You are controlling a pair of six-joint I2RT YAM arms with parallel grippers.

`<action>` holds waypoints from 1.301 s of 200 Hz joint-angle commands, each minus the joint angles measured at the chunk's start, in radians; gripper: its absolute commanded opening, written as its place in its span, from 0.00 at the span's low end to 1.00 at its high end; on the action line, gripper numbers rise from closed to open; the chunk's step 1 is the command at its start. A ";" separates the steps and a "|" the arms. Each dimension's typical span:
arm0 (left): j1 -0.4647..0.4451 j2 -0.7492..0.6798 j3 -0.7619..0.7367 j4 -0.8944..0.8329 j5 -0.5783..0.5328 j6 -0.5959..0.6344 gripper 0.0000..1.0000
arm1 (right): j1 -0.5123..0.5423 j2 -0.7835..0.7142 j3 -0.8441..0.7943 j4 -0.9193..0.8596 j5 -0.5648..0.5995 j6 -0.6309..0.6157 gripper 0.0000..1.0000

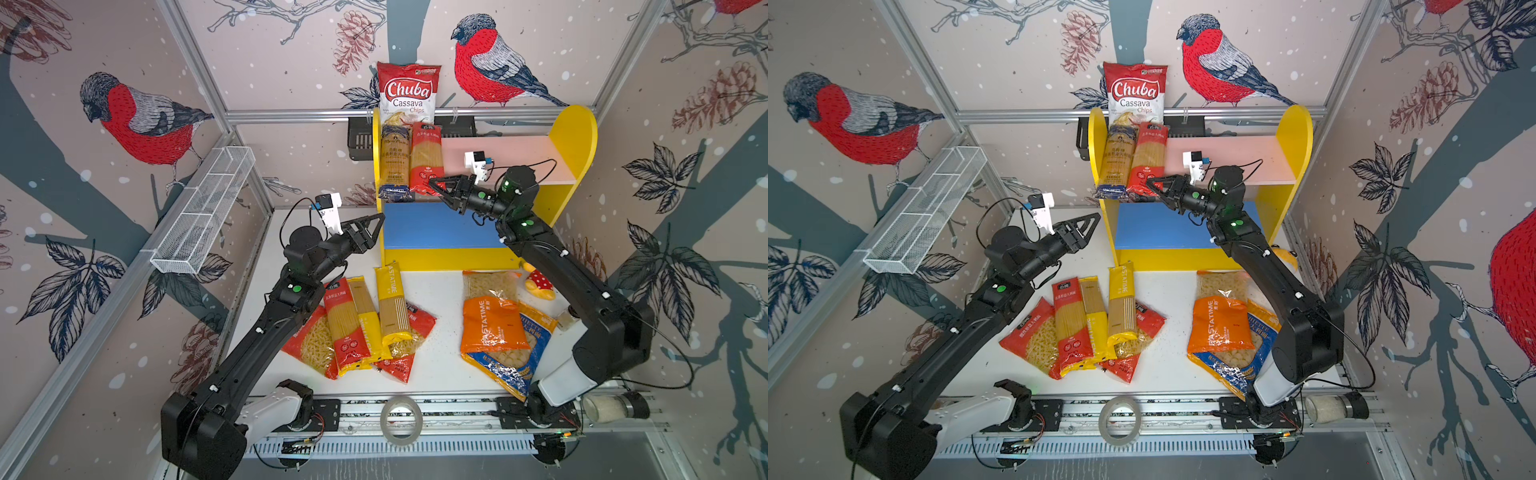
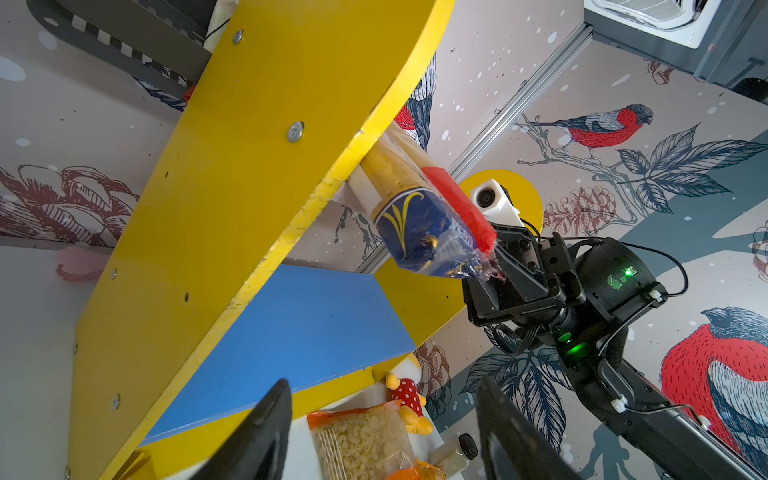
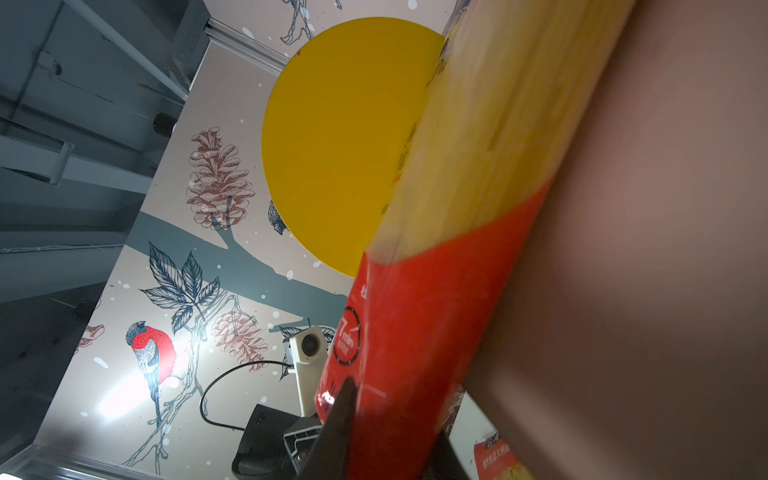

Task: Place and organize the pasta boxes and bags onto the shelf
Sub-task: 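Release the bag with the left gripper while the right gripper pushes it upright, then lower both grippers to the next red spaghetti bag on the table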

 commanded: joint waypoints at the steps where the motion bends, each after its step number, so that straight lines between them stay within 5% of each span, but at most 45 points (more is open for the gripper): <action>1: 0.003 -0.004 -0.007 0.010 -0.011 0.022 0.69 | -0.008 -0.023 0.004 0.011 -0.052 -0.062 0.20; 81: 0.002 -0.011 -0.018 0.014 -0.011 0.019 0.69 | -0.034 0.049 0.092 -0.092 -0.112 -0.138 0.21; 147: 0.003 -0.048 -0.030 -0.044 -0.042 0.055 0.69 | -0.046 -0.028 -0.040 0.106 -0.135 -0.055 0.70; 211: 0.046 -0.128 -0.185 -0.142 -0.067 0.062 0.70 | -0.037 -0.248 -0.355 0.148 -0.104 -0.112 0.77; 260: 0.068 -0.248 -0.351 -0.405 -0.270 0.034 0.70 | 0.225 -0.279 -0.531 -0.117 0.129 -0.354 0.75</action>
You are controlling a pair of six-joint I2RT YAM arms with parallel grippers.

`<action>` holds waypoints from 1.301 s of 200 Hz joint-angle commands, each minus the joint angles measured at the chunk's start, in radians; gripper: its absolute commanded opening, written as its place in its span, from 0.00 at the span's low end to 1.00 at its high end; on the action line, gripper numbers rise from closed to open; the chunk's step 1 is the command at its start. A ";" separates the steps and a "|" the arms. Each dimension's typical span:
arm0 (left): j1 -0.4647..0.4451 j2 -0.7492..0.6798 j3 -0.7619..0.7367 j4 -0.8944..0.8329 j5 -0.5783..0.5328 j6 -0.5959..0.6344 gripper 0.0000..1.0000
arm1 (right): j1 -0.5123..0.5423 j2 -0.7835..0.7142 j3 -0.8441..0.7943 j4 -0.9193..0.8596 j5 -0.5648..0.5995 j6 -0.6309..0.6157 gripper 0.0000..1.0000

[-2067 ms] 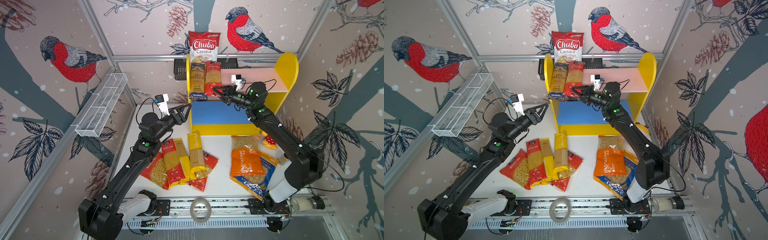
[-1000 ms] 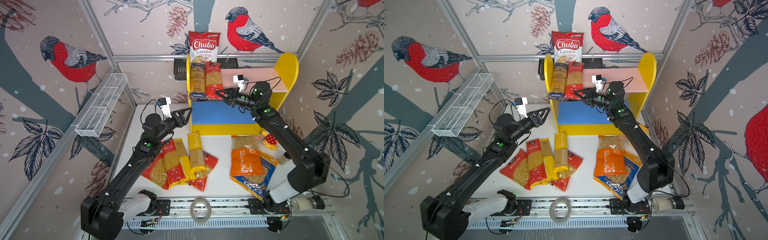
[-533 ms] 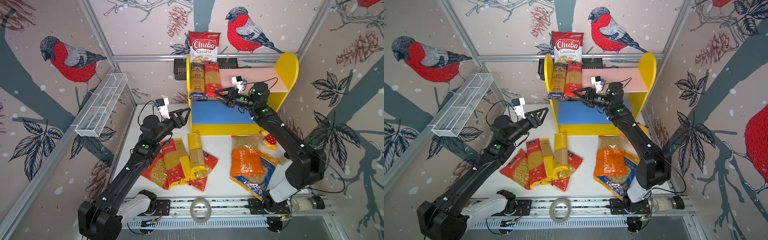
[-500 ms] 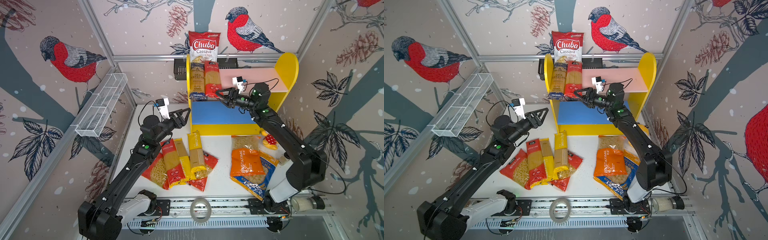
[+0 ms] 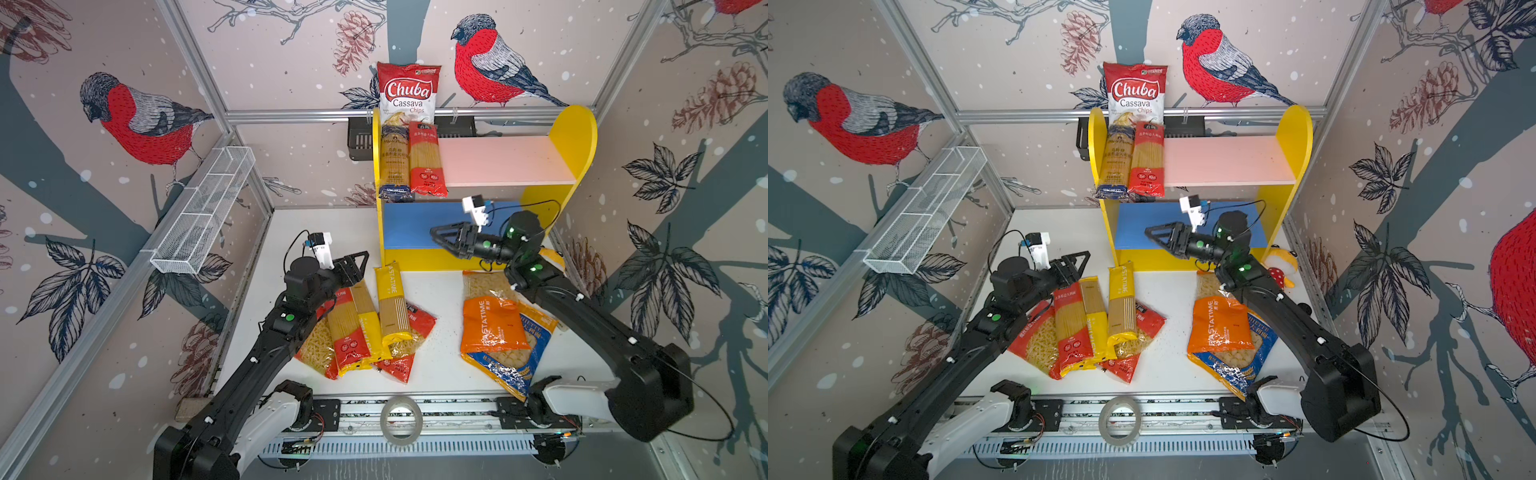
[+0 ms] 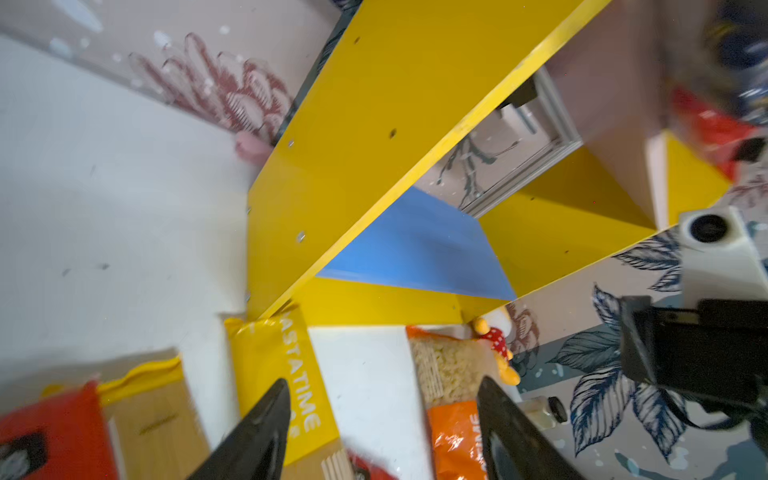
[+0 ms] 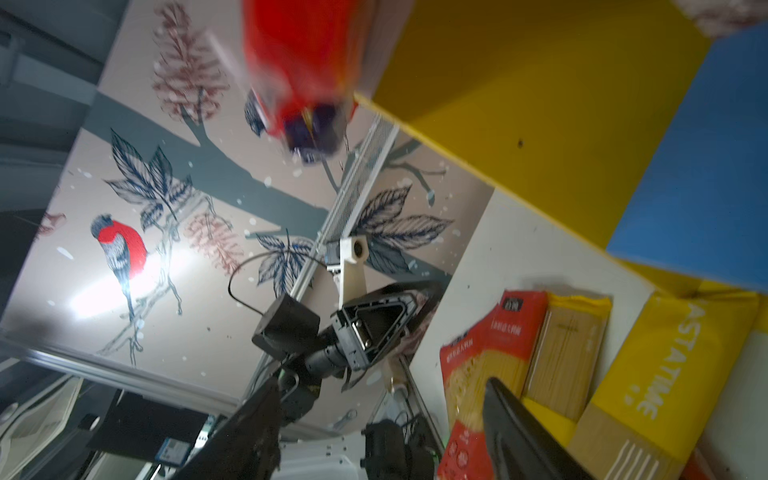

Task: Place and organize the pasta boxes and bags onto the shelf
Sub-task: 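Lower both grippers to the next red spaghetti bag on the table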

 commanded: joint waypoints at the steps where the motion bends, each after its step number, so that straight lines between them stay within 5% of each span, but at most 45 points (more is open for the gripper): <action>1: 0.014 -0.046 -0.050 -0.182 -0.147 -0.018 0.70 | 0.125 0.030 -0.037 -0.158 0.168 -0.167 0.75; 63: 0.141 -0.181 -0.207 -0.323 -0.160 -0.131 0.70 | 0.422 0.441 0.117 -0.271 0.261 -0.214 0.64; 125: 0.139 -0.205 -0.344 -0.302 -0.115 -0.171 0.70 | 0.493 0.721 0.315 -0.321 0.228 -0.217 0.56; 154: 0.136 -0.207 -0.394 -0.212 -0.063 -0.208 0.65 | 0.495 0.781 0.354 -0.304 0.187 -0.205 0.54; 211: 0.127 -0.178 -0.441 -0.084 0.008 -0.260 0.39 | 0.489 0.817 0.363 -0.197 0.093 -0.140 0.44; 260: 0.124 -0.178 -0.432 -0.068 0.030 -0.262 0.32 | 0.465 0.794 0.301 -0.039 0.043 -0.049 0.31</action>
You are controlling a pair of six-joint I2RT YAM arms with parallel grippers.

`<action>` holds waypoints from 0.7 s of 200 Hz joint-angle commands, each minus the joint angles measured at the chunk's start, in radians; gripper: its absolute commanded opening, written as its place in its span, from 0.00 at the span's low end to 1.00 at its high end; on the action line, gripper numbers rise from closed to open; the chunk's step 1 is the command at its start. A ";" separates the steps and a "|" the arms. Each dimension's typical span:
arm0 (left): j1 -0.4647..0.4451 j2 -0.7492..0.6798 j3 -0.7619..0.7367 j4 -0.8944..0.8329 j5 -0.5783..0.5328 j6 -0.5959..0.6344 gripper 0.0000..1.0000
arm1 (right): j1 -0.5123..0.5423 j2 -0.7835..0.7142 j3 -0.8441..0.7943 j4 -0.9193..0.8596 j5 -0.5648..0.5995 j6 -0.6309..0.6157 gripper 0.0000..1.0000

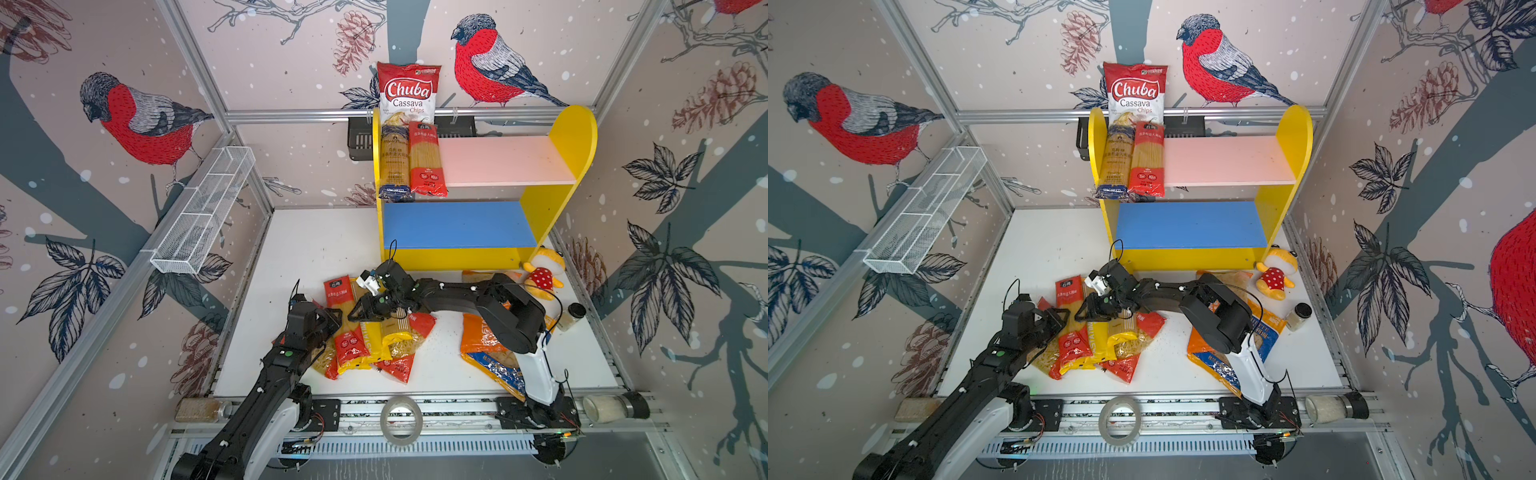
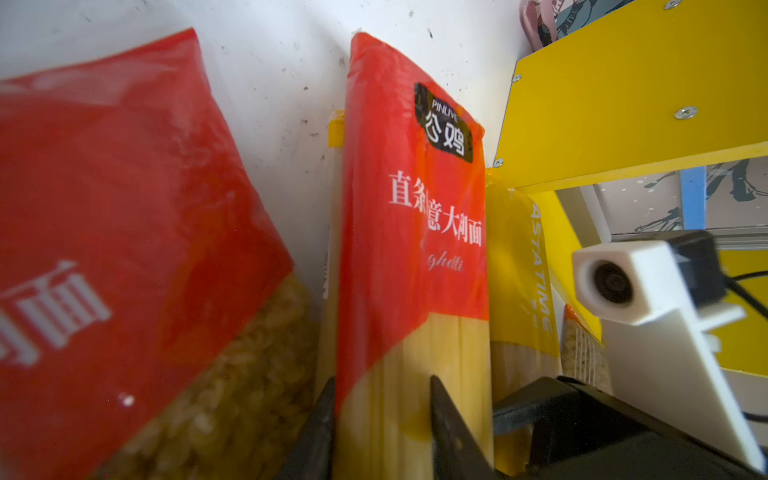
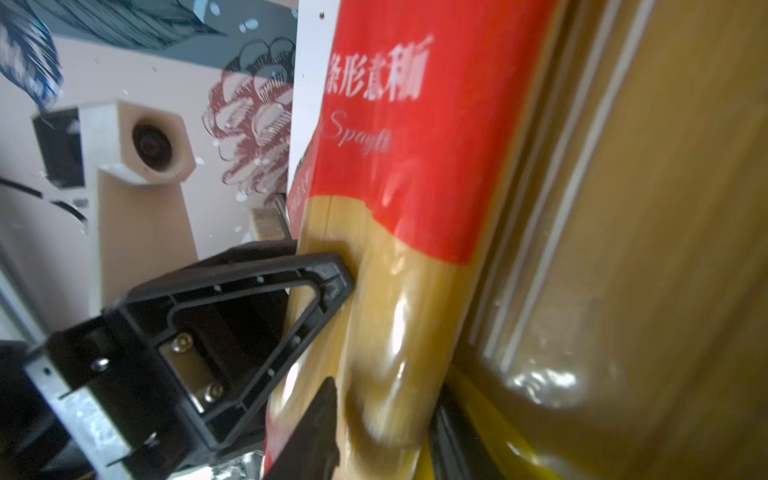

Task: Place and organize the pasta boxes and bags onto the shelf
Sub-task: 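Lower both grippers to the next red spaghetti bag on the table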

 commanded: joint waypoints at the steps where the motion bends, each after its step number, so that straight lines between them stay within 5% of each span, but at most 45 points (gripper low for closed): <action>1: -0.007 -0.005 0.006 0.071 0.084 -0.007 0.32 | -0.005 -0.023 -0.020 0.108 -0.058 0.051 0.31; 103: -0.004 -0.033 0.119 -0.005 0.059 0.046 0.44 | -0.037 -0.147 -0.132 0.216 0.001 0.079 0.15; 140: 0.018 -0.036 0.192 -0.030 0.091 0.099 0.57 | -0.055 -0.222 -0.190 0.252 0.032 0.042 0.12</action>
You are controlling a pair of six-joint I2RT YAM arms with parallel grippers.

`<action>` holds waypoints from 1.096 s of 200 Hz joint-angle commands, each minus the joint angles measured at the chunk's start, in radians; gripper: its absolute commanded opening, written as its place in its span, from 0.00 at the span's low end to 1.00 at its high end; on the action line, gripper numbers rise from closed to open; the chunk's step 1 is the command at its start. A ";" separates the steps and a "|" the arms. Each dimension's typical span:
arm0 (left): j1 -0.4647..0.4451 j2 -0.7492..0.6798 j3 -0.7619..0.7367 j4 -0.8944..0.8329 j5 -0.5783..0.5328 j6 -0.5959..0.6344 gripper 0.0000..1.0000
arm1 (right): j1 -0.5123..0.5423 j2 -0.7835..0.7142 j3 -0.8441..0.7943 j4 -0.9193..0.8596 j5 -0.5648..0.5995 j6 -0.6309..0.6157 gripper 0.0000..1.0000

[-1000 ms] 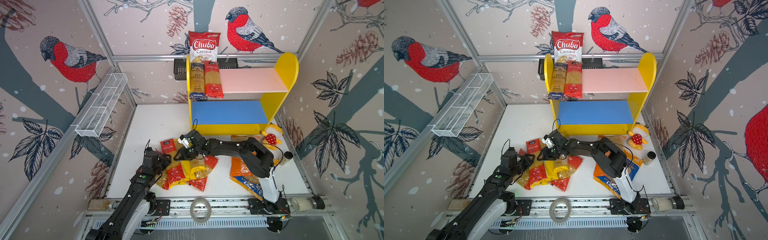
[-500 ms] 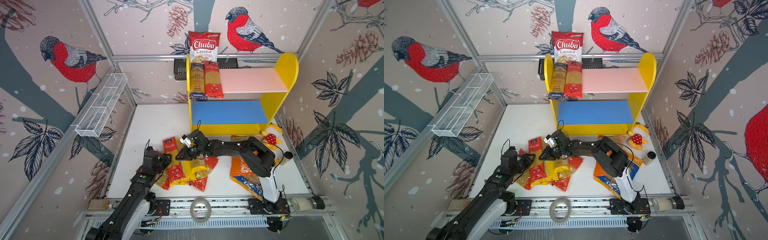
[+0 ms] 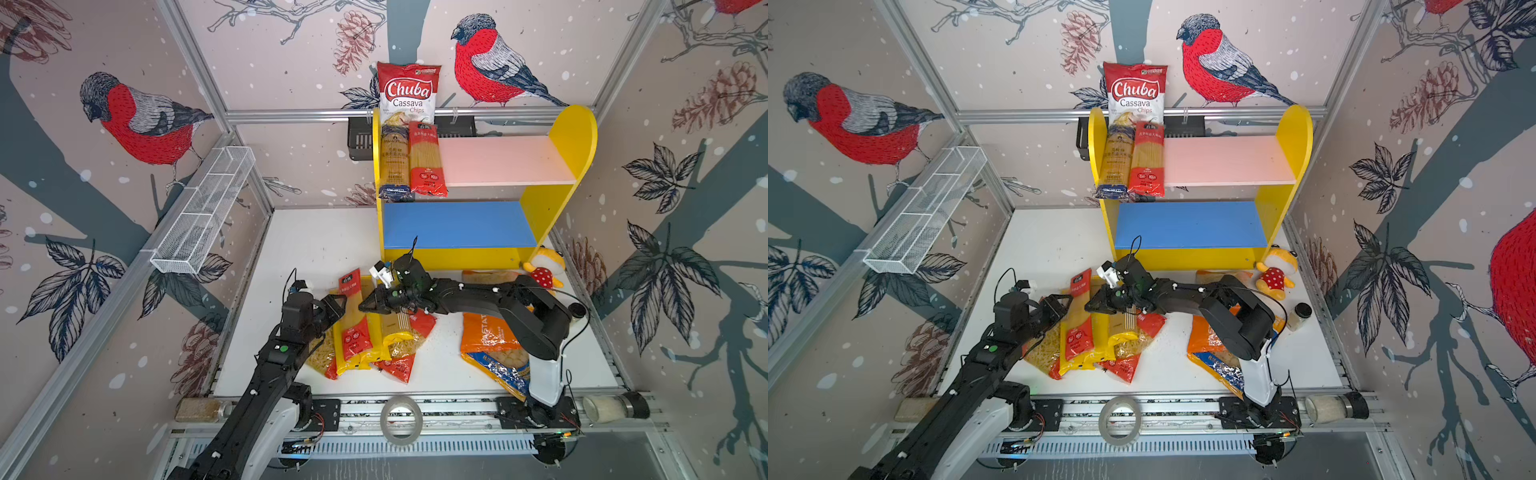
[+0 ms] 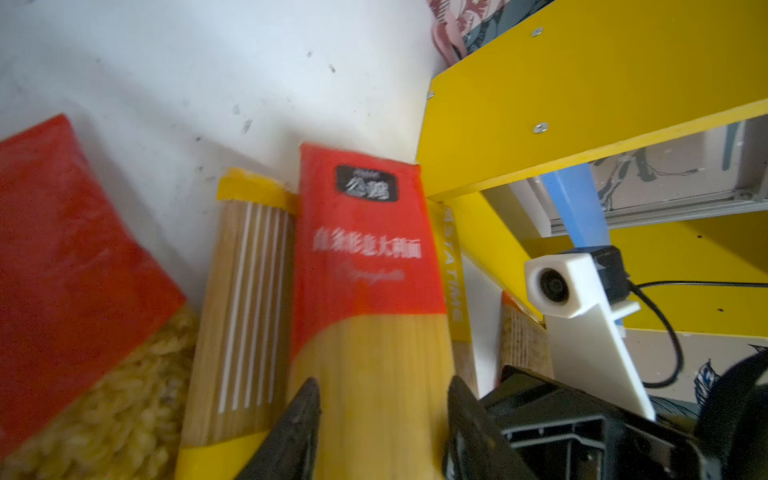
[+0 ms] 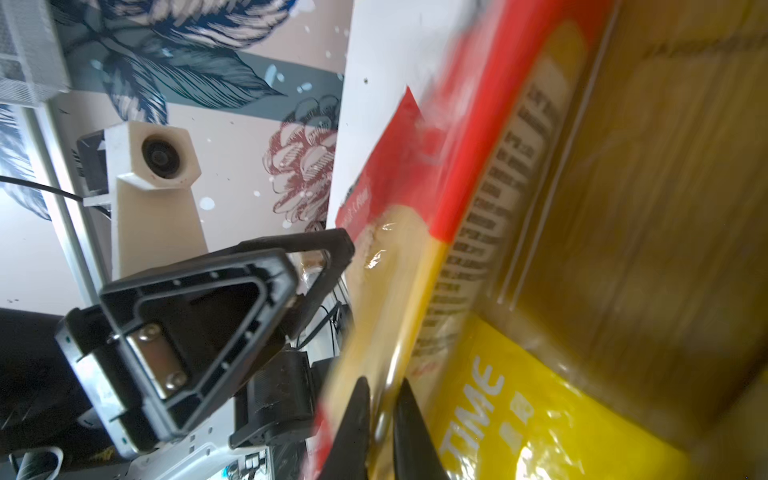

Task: Place and organize the pasta boxes and bags onto the shelf
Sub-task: 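Lower both grippers to the next red spaghetti bag on the table, then grasp the second red spaghetti bag with both grippers and lift it upright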

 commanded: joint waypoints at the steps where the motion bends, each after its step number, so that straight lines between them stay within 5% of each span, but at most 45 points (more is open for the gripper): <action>1: 0.011 -0.003 0.046 0.021 0.032 0.054 0.57 | -0.005 -0.051 -0.025 0.100 0.014 -0.040 0.12; 65: 0.025 0.047 0.072 0.084 0.088 0.090 0.65 | -0.048 -0.081 -0.065 -0.066 0.071 -0.105 0.12; 123: 0.023 0.130 -0.033 0.126 0.094 0.100 0.66 | 0.011 0.042 0.044 -0.205 0.155 -0.098 0.41; 196: -0.060 0.189 -0.155 0.340 0.104 -0.012 0.38 | 0.027 0.114 0.154 -0.251 0.160 -0.097 0.41; 219: -0.072 0.204 -0.146 0.349 0.110 -0.010 0.32 | 0.028 0.147 0.156 -0.229 0.143 -0.087 0.34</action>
